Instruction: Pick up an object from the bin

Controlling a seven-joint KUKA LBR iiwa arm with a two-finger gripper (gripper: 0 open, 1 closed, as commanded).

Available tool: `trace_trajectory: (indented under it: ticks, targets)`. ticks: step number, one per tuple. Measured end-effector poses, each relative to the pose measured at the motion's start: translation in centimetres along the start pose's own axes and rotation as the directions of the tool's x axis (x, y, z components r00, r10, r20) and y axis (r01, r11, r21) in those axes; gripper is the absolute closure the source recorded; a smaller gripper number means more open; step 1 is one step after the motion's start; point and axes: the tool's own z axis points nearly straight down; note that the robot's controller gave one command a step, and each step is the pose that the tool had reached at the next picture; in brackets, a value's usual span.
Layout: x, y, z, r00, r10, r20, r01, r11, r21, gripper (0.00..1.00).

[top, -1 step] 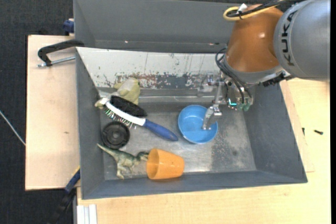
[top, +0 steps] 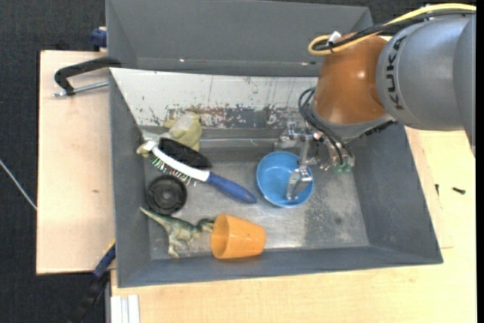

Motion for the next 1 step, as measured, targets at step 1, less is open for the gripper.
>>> trace_trajectory:
  ticks: [1]
  targets:
    - [-0.23,0.02,-0.52,1.000,0.001,0.006,-0.001,1.000,0.000,1.00]
